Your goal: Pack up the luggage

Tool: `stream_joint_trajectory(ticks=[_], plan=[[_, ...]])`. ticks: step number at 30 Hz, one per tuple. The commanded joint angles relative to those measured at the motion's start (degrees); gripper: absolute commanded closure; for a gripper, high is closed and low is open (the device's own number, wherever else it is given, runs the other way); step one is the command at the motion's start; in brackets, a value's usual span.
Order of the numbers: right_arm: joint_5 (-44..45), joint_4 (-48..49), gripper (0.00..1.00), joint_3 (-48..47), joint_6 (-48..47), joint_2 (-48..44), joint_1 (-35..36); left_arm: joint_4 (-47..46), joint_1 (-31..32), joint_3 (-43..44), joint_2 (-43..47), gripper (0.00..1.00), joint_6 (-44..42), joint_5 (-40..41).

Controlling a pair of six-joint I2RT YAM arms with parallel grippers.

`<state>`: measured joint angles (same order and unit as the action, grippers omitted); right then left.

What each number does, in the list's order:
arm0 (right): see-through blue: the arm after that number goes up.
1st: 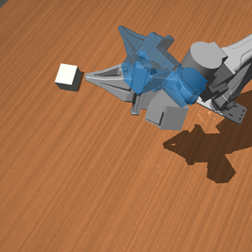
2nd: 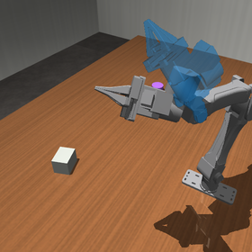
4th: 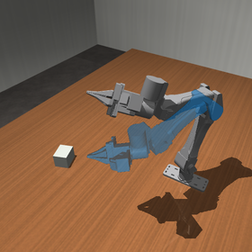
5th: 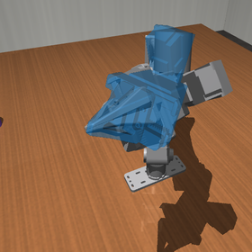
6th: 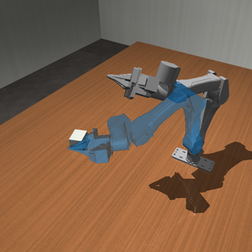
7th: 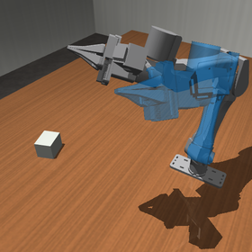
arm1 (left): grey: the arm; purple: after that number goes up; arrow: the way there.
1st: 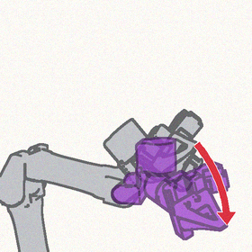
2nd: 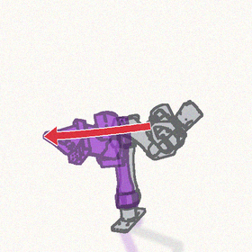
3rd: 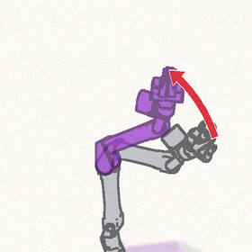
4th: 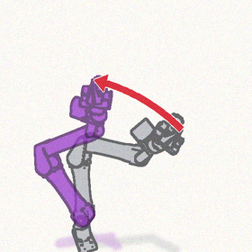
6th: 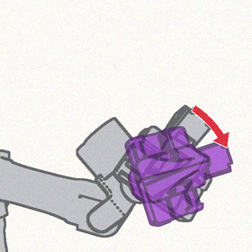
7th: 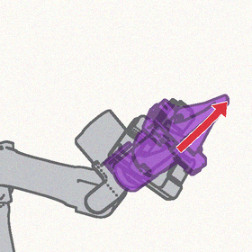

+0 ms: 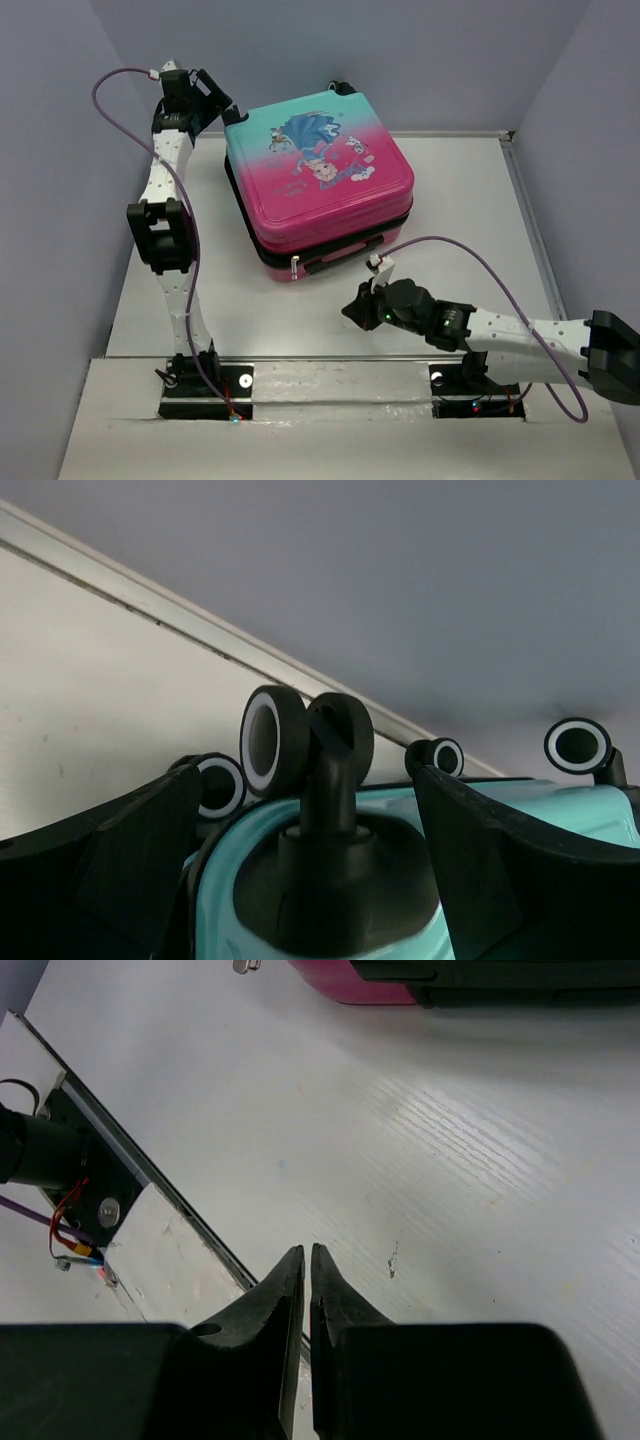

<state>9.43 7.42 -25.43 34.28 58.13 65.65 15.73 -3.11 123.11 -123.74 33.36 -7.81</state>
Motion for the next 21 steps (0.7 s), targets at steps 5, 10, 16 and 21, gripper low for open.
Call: stream_joint_trajectory(ticks=[5,10,16,21], plan=[[-1.78,1.19,0.87,-1.55,-0.79,-2.84,0.01,-5.68,-0.58,11.01,-9.32,0.01,8.2,-12.04],[-1.87,1.19,0.87,-2.96,-2.02,-0.83,0.01,-10.09,-0.23,13.29,-14.15,0.01,13.39,-15.65],[-1.09,1.81,0.86,-4.45,-2.73,3.21,0.01,-15.28,0.57,14.09,-17.05,0.01,17.6,-16.62],[1.38,1.81,0.61,-4.72,-2.91,2.87,0.01,-20.38,1.0,14.97,-20.21,0.01,22.18,-17.94]])
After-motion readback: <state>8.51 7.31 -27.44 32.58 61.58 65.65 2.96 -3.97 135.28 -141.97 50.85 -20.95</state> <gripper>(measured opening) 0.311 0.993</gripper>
